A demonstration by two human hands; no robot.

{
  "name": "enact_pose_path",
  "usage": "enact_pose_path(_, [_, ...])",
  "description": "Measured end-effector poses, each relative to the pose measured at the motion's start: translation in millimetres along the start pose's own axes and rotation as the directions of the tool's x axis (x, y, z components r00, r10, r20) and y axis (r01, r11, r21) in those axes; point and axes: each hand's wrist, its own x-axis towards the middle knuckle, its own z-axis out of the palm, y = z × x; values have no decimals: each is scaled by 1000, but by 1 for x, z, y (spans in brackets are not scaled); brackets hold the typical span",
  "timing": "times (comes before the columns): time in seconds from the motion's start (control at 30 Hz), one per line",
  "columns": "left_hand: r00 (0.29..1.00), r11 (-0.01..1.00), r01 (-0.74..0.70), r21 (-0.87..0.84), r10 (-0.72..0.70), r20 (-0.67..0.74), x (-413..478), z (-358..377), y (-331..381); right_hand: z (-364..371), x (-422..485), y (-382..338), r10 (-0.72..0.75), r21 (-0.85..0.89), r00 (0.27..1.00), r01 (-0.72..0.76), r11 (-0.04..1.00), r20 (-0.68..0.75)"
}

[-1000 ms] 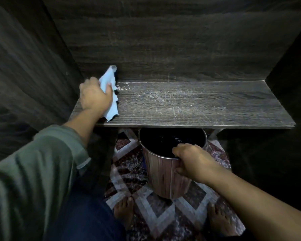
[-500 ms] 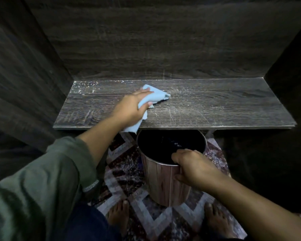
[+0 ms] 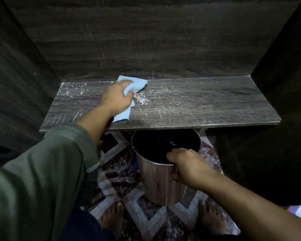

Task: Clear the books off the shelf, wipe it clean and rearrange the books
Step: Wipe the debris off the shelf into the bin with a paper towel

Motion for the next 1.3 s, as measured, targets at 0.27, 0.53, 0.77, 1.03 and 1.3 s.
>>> enact_pose_path(0.27, [989, 906, -134, -402, 100, -105, -49, 4, 14, 1, -4, 2, 13, 19, 1000, -13, 1000, -2])
enact_pose_path(0.53, [1000, 998, -6, 63, 6, 1, -39, -10, 0, -10, -6, 7, 29, -26, 1000, -29, 999, 7])
enact_pose_path(0.77, [997, 996, -79, 47, 79, -3, 8, -30, -12, -14, 0, 2, 52, -4, 999, -52, 999, 11])
enact_pose_path(1.03, [965, 978, -205, 42, 195, 175, -33, 11, 8, -11, -5, -2, 24, 2, 999, -24, 1000, 26])
enact_pose_path(1.3, [965, 965, -245, -91, 234, -119, -11, 6, 36, -8, -15, 9, 29, 10, 999, -29, 1000, 38])
